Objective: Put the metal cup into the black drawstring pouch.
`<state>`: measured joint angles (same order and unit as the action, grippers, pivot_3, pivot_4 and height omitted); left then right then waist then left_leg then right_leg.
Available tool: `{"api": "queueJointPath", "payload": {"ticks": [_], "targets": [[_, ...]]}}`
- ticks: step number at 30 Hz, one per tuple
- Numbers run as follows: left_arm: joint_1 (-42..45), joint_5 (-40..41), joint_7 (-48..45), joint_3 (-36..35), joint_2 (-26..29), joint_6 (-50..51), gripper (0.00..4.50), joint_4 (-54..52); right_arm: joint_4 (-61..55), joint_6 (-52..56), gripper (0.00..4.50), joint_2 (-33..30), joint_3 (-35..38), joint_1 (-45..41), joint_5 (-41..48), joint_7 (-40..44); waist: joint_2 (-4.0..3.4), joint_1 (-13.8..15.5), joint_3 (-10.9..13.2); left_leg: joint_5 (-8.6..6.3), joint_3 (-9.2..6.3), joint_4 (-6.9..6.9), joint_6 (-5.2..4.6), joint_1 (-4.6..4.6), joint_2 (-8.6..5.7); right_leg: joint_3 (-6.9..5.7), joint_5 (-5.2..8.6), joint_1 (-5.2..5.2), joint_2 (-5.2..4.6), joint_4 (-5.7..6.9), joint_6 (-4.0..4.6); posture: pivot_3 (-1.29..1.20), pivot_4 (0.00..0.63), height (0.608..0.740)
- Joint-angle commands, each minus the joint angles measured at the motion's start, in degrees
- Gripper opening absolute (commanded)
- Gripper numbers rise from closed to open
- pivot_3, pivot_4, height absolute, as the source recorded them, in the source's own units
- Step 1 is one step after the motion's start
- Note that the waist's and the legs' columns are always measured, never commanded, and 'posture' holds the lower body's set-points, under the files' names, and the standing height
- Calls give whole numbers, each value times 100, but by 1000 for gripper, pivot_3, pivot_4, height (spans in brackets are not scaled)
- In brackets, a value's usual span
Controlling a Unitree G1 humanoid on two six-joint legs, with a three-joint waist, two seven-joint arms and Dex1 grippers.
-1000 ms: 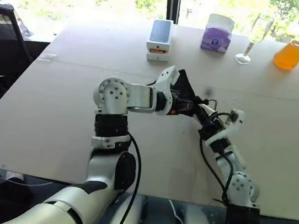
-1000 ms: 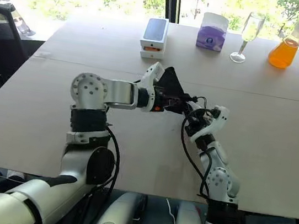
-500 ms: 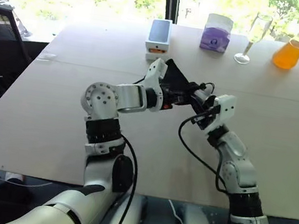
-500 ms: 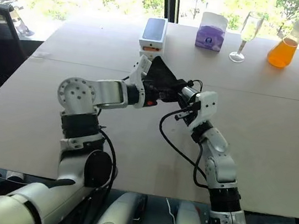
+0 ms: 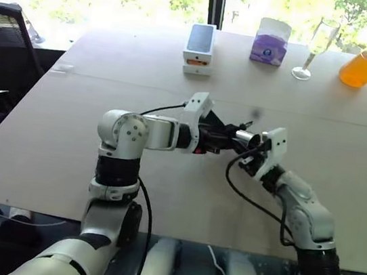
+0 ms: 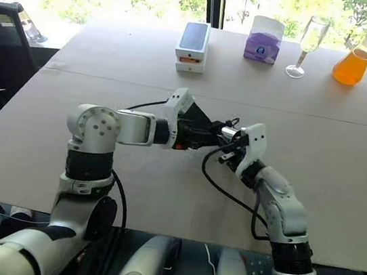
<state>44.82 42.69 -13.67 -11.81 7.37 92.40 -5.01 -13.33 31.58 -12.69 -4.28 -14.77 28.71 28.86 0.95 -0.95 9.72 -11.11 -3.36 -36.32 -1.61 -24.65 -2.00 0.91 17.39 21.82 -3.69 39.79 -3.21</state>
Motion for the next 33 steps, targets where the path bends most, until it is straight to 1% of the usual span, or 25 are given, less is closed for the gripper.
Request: {"api": "queueJointPath", "payload": {"ticks": [1,2,5,8,12,15,17,19,21,24,25,28,33], "targets": [[216,447,75,-446,-144,10,0,-26,-229,220,23,98,-378,55,279,402,0,-4,0,0,0,0,1,1,1,0,0,0,1,2,0,0,150,740],[233,507,132,-518,-164,10,0,16,-153,178,23,125,-405,50,238,416,0,-9,0,1,1,0,1,2,3,1,0,0,3,2,0,0,150,740],[539,1077,404,-1023,-307,10,0,439,419,-223,23,436,-647,-34,41,683,2,-2,1,1,0,0,2,2,5,-2,0,0,6,2,0,0,150,740],[823,1577,776,-1373,-346,10,0,820,719,-516,23,628,-789,-106,-104,818,5,3,2,3,3,-4,6,2,2,1,0,0,2,2,-1,0,150,740],[1070,1874,1458,-1815,-520,10,0,1319,895,-996,23,924,-755,-328,-255,729,7,19,3,12,-4,-9,19,-3,-2,-7,-1,-1,-2,1,-1,0,150,740],[1025,2020,1970,-2007,-644,10,0,1429,981,-1204,23,1154,-452,-421,-217,453,7,17,3,12,-6,-8,20,-4,-1,-8,-1,-1,-1,2,-1,0,150,740],[923,2214,2281,-2112,-664,10,0,1452,1002,-1228,23,1329,-120,-434,-16,232,7,18,3,12,-4,-8,21,-4,-1,-5,-1,-1,-3,2,-1,0,150,740],[870,2474,2636,-2362,-740,10,0,1536,957,-1272,23,1495,210,-384,202,33,7,19,3,12,-4,-8,21,-4,-1,-4,-1,0,-3,2,-1,0,150,740],[853,2757,2969,-2532,-789,10,0,1621,878,-1229,23,1630,417,-327,410,-87,7,19,3,12,-5,-8,21,-4,0,-4,-1,0,-4,3,-1,0,150,740],[926,3197,3571,-2888,-1014,-15,0,1747,899,-1348,23,1728,474,-320,340,-210,7,19,3,12,-5,-8,21,-5,-1,-4,-1,1,-4,3,-1,0,150,740],[988,3429,3822,-2952,-1132,-97,0,1801,1044,-1489,23,1738,377,-393,137,-224,7,18,3,12,-4,-8,21,-5,-1,-3,-1,1,-4,3,-1,0,150,740],[1037,4137,4512,-2885,-1321,-401,0,1861,1434,-1914,23,1704,48,-598,-510,-290,7,12,3,11,-2,-8,20,-4,-1,-2,-1,1,-4,3,-1,0,150,740],[892,5550,5555,-2176,-1321,-1094,0,1778,2268,-2869,23,1722,-608,-1118,-1630,-325,8,-4,3,12,-1,-7,22,-3,1,0,-1,2,-2,6,-1,0,150,740]]}}
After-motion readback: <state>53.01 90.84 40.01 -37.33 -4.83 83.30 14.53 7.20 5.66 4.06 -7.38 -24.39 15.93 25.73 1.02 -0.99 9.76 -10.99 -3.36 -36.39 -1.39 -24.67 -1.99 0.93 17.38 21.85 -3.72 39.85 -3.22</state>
